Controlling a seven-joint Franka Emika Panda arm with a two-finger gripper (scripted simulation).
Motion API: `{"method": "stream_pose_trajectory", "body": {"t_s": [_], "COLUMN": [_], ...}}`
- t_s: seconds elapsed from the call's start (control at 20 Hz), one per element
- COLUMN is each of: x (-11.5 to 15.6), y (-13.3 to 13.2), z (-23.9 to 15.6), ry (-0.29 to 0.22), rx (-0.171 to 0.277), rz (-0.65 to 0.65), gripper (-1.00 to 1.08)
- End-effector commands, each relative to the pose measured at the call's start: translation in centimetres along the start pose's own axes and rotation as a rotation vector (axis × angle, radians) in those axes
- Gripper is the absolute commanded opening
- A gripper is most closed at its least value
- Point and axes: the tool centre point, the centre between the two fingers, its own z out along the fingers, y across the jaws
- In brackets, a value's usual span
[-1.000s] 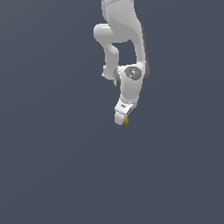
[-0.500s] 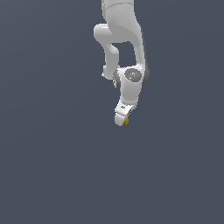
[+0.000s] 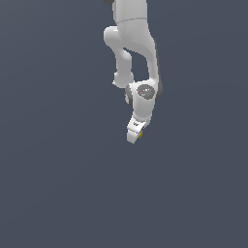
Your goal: Pick up the object and move it to a goal position.
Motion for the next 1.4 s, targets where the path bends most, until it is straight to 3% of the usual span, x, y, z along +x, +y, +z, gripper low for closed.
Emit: {"method": "stream_pose_trajectory", "body": {"t_s": [0.0,0.05,0.1,0.85,1.35], "x": [0.0,0.0,0.0,0.4,3.3], "y": [0.1,0.1,0.1,0.3,2.3], "z": [0.4,0.4,0.4,-0.1,-3.9], "ry": [0.001,0.001,0.001,0.001,0.002], "rx": [-0.001,-0.001,-0.001,-0.001,0.0], "rz": [0.0,0.0,0.0,0.0,0.0], "gripper": [1.0,1.0,-1.0,-1.0,-1.0]}}
